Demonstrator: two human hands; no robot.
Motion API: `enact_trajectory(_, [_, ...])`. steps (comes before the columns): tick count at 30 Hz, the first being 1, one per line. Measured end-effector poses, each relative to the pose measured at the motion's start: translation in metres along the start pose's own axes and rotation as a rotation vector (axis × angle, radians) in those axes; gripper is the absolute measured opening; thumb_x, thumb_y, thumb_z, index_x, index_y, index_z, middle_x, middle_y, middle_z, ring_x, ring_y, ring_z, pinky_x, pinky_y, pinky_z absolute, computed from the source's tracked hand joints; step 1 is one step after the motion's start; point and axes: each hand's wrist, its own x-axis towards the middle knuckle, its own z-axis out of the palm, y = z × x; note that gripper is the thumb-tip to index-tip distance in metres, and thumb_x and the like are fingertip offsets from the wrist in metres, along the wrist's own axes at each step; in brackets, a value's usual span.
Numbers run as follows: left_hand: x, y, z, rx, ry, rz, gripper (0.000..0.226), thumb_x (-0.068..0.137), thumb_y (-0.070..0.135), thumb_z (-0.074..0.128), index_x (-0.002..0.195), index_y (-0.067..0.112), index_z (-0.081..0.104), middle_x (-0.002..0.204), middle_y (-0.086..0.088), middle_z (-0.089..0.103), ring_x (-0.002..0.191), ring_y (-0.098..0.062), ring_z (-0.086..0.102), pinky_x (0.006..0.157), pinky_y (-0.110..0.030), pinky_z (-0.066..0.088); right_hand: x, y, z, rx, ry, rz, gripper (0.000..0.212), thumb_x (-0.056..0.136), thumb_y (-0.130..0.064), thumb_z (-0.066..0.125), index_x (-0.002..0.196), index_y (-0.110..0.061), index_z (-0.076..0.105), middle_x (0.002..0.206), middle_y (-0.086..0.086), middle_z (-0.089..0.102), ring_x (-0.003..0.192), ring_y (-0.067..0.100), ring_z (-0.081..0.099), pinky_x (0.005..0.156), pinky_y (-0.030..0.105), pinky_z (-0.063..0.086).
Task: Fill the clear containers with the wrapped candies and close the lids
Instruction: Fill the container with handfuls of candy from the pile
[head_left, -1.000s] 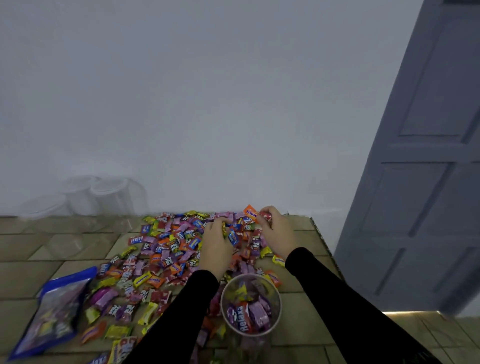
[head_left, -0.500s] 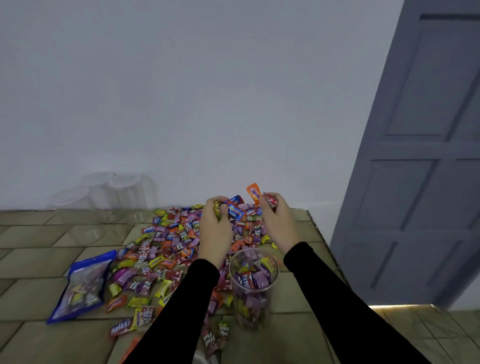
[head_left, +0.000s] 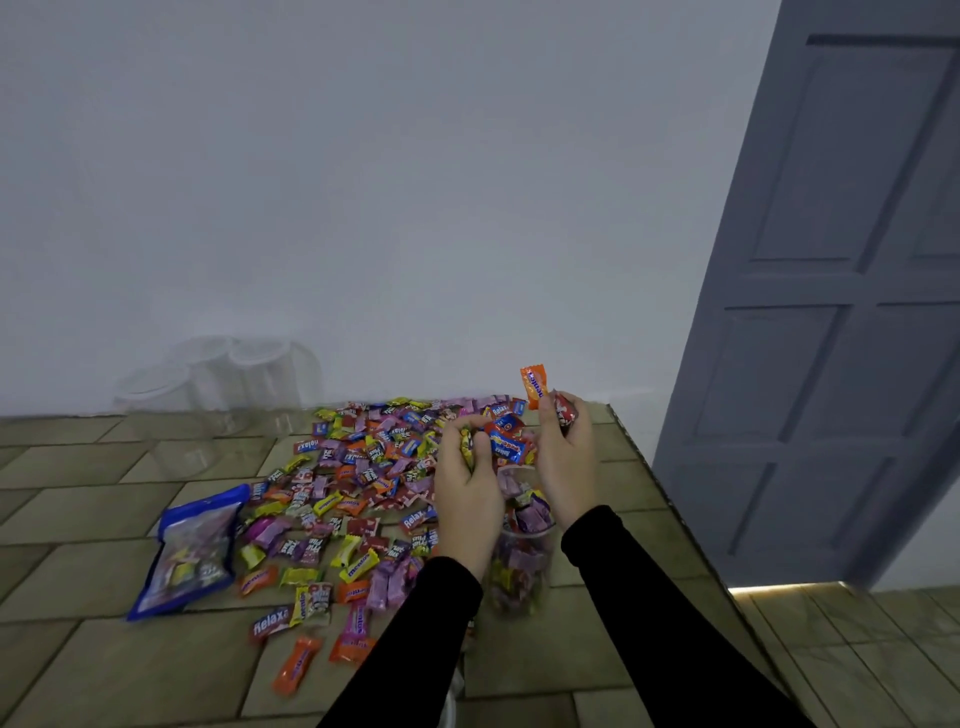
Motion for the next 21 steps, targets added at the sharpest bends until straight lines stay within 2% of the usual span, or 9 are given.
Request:
enact_trajectory(2, [-0.003,0.002,0.000,0.006,-0.019,0.024,0.014,0.103,0.021,0.040,0.105,0.019,0.053,0.091,0.007,0.053,0.074,0.000,0.048,0.066,-0.017,0.037,-0.001,-0.001,-0.002,0.006,0.007,0.004,0.006,0.097,-0.040,0.048,0.094,-0.035,0.052,0.084,-0.005,0.065,0.078,0.021,0.066,0.079,0.046,0.055])
enact_trajectory(6, [-0.008,0.007,-0.001,0.001,-0.026,0.084,0.014,0.103,0.011,0.039,0.106,0.008,0.052,0.087,0.001,0.051,0.063,0.011,0.052,0.059,-0.005,0.040,-0.004,-0.004,-0.002,0.025,0.039,0.006,0.009,0.098,-0.037,0.047,0.093,-0.032,0.051,0.073,-0.008,0.057,0.063,0.009,0.055,0.067,0.035,0.050])
enact_trajectory(9, [-0.010,-0.004,-0.001,0.007,0.017,0.089,0.013,0.103,0.017,0.041,0.104,0.012,0.053,0.079,0.004,0.051,0.055,0.002,0.048,0.054,-0.011,0.037,-0.008,-0.003,-0.003,0.045,0.051,0.014,0.008,0.099,-0.035,0.047,0.093,-0.031,0.050,0.068,-0.009,0.052,0.053,0.002,0.046,0.055,0.024,0.039])
enact_trajectory(13, [-0.012,-0.017,0.000,-0.009,0.021,0.071,0.011,0.101,0.019,0.044,0.094,0.021,0.053,0.067,0.007,0.042,0.049,-0.006,0.031,0.050,-0.022,0.027,-0.010,-0.001,-0.003,0.033,0.037,0.024,0.009,0.098,-0.036,0.047,0.091,-0.033,0.050,0.067,-0.010,0.052,0.056,0.006,0.046,0.060,0.030,0.041])
enact_trajectory(17, [-0.010,-0.019,0.002,-0.052,0.034,0.046,0.020,0.094,0.009,0.046,0.084,0.025,0.053,0.069,0.006,0.045,0.054,-0.012,0.034,0.053,-0.027,0.029,-0.006,0.002,-0.003,0.040,0.044,0.051,0.008,0.097,-0.039,0.047,0.092,-0.034,0.051,0.075,-0.007,0.057,0.067,0.013,0.057,0.069,0.039,0.050])
enact_trajectory(19, [-0.010,-0.016,0.003,-0.050,0.040,0.051,0.025,0.091,0.002,0.048,0.081,0.024,0.055,0.075,0.007,0.052,0.061,-0.012,0.042,0.059,-0.025,0.036,-0.004,0.003,-0.003,0.027,0.055,0.044,0.010,0.097,-0.040,0.047,0.094,-0.033,0.052,0.073,-0.007,0.056,0.066,0.013,0.054,0.065,0.035,0.046])
enact_trajectory(21, [-0.012,-0.013,0.003,-0.029,0.036,0.073,0.027,0.089,-0.004,0.050,0.080,0.021,0.057,0.079,0.007,0.056,0.068,-0.004,0.049,0.065,-0.015,0.040,-0.003,0.005,-0.004,0.024,0.060,0.041,0.016,0.097,-0.040,0.047,0.098,-0.026,0.054,0.067,-0.010,0.050,0.060,0.010,0.047,0.062,0.032,0.039])
